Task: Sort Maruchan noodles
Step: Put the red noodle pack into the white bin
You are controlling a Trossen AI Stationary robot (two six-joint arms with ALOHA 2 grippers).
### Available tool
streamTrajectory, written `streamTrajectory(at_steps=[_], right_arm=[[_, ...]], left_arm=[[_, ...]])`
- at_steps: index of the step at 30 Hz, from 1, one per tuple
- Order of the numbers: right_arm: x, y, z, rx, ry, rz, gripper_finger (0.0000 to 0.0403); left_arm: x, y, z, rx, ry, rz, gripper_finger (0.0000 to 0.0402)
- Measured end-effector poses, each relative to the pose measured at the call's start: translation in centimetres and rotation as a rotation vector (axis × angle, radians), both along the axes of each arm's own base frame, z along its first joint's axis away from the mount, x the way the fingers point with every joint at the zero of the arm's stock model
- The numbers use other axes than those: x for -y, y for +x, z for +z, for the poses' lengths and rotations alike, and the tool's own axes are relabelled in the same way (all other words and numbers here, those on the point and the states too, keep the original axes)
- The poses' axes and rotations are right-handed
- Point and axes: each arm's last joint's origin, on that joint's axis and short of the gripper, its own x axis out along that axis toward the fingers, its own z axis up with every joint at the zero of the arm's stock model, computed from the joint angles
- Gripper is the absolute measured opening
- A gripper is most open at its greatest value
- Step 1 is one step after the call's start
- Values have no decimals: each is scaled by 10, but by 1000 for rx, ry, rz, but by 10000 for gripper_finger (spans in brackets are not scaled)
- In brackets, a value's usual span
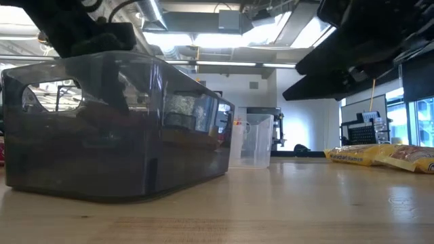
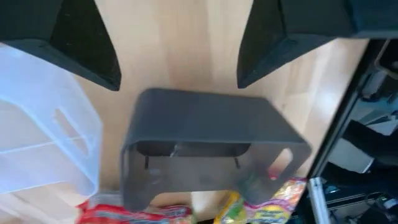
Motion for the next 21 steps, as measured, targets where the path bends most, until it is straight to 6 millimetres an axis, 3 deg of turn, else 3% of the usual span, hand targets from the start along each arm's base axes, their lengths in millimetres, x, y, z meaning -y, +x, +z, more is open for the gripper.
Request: streamTrajectory(at_steps=[9, 21], right_arm=[[0, 0, 1, 5, -31, 15, 324], [2, 1, 1, 12, -60, 1, 308]], left_arm=[[22, -7, 2, 7, -109, -40, 0], [46, -7, 49, 40, -57, -84, 0]])
